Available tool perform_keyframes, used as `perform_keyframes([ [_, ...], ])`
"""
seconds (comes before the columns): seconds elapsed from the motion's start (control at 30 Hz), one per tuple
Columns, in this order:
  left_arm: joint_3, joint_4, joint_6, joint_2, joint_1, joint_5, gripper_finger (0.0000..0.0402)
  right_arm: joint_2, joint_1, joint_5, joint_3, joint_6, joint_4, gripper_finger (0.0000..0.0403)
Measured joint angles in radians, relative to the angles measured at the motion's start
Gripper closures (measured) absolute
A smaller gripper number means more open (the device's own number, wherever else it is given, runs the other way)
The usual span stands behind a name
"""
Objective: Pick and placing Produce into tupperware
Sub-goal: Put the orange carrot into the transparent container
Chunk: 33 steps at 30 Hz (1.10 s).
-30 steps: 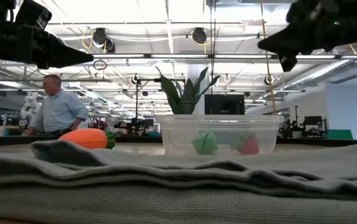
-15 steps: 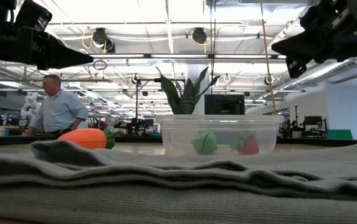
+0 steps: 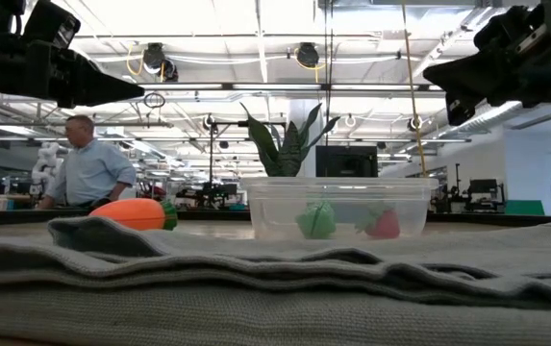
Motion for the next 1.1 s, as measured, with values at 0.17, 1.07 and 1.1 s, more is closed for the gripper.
perform_keyframes([
  [0.17,0.0,-0.001,0.0,0.0,0.0,0.0,0.0376,0.002,0.001,-0.034,-0.002,-0.001,-0.008,0.0403],
  [1.07,0.061,-0.062,-0.406,0.069,-0.187,0.072,0.0376,0.003,0.0,-0.035,-0.005,-0.025,-0.06,0.0403],
  [1.1,0.061,-0.061,-0.443,0.085,-0.2,0.072,0.0376,0.003,0.0,-0.034,-0.005,-0.025,-0.06,0.0403],
])
